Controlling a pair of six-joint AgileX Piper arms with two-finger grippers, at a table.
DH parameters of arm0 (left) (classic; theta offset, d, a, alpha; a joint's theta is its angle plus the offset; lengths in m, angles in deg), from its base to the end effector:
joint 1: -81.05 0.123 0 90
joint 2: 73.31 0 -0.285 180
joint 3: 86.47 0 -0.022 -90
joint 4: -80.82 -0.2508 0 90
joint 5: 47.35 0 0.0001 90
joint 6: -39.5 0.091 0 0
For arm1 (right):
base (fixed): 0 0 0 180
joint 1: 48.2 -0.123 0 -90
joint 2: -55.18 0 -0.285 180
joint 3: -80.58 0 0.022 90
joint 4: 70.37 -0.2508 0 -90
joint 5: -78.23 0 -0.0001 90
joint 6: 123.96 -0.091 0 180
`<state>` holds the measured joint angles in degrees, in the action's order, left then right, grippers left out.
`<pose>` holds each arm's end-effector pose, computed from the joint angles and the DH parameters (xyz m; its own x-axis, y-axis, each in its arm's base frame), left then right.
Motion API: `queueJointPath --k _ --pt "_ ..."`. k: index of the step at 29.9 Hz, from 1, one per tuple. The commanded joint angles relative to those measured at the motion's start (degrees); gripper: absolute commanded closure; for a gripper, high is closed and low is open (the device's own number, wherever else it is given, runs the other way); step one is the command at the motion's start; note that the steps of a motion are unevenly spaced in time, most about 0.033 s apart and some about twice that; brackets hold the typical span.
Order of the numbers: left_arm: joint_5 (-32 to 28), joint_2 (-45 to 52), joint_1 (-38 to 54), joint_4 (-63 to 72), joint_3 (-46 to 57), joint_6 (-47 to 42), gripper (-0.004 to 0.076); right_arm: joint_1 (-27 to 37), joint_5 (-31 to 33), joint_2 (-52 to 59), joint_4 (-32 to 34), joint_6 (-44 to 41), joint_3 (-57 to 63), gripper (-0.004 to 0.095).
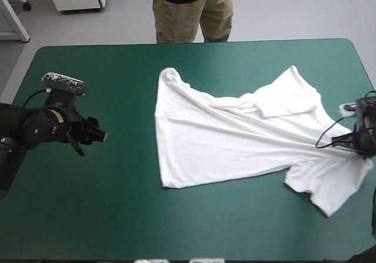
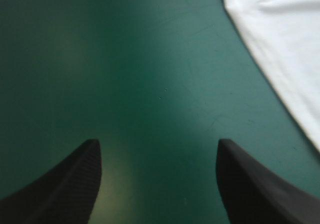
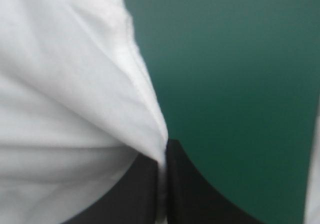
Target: Fold the cloth
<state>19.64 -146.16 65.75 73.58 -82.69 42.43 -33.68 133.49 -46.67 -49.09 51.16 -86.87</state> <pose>0.2040 -0.0449 0.4021 -0.7513 0.3091 -0.5831 0.2724 0.9500 0.1526 0.2975 -0.1051 0.2335 -0.9775 0.1222 -0.1717 0.1723 0.9326 -0.3171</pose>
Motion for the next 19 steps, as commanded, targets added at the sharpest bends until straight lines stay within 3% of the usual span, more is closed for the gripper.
queueJointPath --k 1,6,13,15,19 --pt "-1.29 1.27 -0.01 0.34 -1.97 -0.07 0.0251 7.65 -2.72 1.74 6.78 -2.75 -5.89 0.0908" --pt "-1.4 1.27 -0.01 0.73 -1.97 -0.07 0.0251 13.98 -5.74 -2.0 3.92 -0.28 -14.02 0.0908" --pt "-1.27 1.27 -0.01 3.4 -1.97 1.51 0.0251 15.2 -4.37 -11.19 3.93 0.06 -21.03 0.0867" --pt "-1.27 1.27 -0.01 3.41 -1.97 1.77 0.0251 15.07 -3.82 -12.25 3.24 0.34 -21.3 0.0788" --pt "-2.71 1.27 -0.01 3.01 -1.97 2.42 0.0251 15.07 -3.91 -11.29 2.52 -0.5 -21.3 0.0503"
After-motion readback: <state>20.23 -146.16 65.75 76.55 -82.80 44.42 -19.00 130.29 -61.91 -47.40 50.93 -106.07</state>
